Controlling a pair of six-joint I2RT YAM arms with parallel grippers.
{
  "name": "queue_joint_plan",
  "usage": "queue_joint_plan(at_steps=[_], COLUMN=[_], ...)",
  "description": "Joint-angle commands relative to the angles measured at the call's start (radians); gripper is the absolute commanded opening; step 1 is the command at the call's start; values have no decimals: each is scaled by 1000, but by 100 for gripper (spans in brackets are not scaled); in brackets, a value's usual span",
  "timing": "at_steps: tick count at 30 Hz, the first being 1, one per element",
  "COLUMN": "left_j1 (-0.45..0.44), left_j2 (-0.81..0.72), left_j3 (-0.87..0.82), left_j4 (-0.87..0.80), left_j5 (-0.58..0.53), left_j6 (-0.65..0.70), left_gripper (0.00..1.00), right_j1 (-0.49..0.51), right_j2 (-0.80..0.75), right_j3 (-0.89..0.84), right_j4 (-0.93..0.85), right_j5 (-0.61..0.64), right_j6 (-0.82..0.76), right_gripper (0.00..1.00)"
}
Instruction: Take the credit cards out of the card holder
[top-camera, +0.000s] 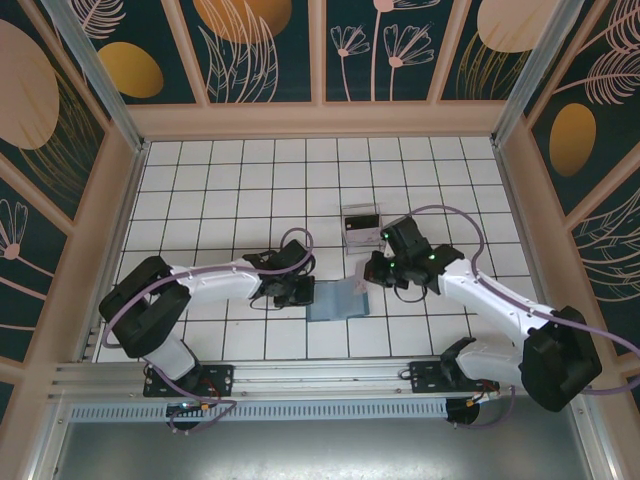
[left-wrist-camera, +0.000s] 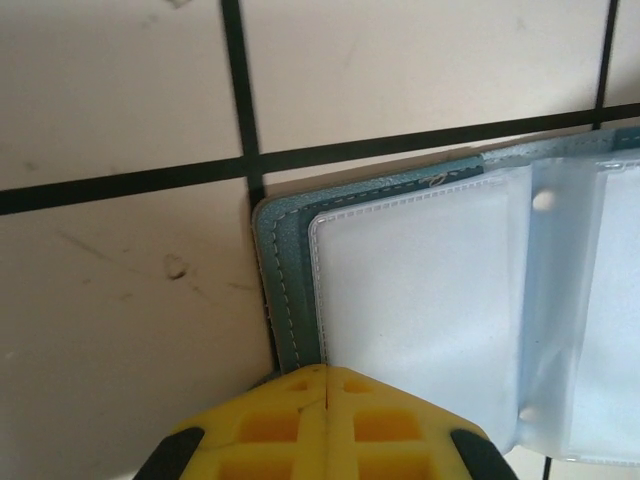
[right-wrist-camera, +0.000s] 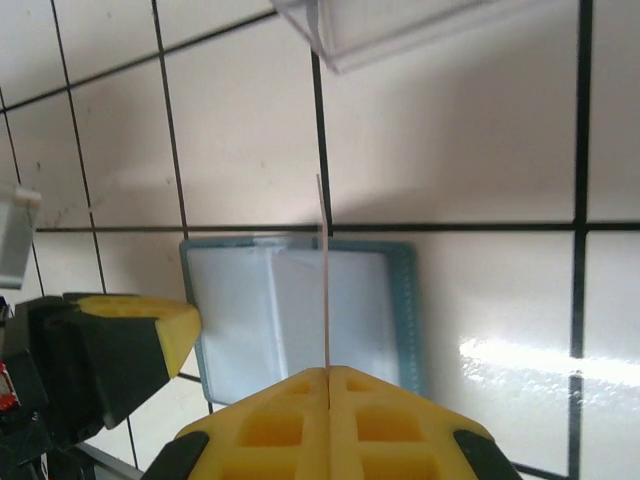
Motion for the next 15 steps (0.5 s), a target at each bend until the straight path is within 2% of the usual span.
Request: queue_joint_plan(at_steps=[1,5,10,15], left_j1=[18,42,78,97], left_j2=[-28,-61,-97,-119], left_j3=[-38,-60,-80,-72], left_j4=[-106,-115,-121,-136], left_j5=[-58,-71,-77,-87], left_j6=[27,39,62,91], left_gripper=[0,1,1,6], right_j1=[-35,-48,-108,-137], right_j2=[-18,16,99,211], right_j3=[61,130,235,379], right_j4=[-60,-98,-165,-249], right_j5=[24,29,12,94], right_j6=[-97,-249,-529,-772], right_gripper=[0,0,0,0])
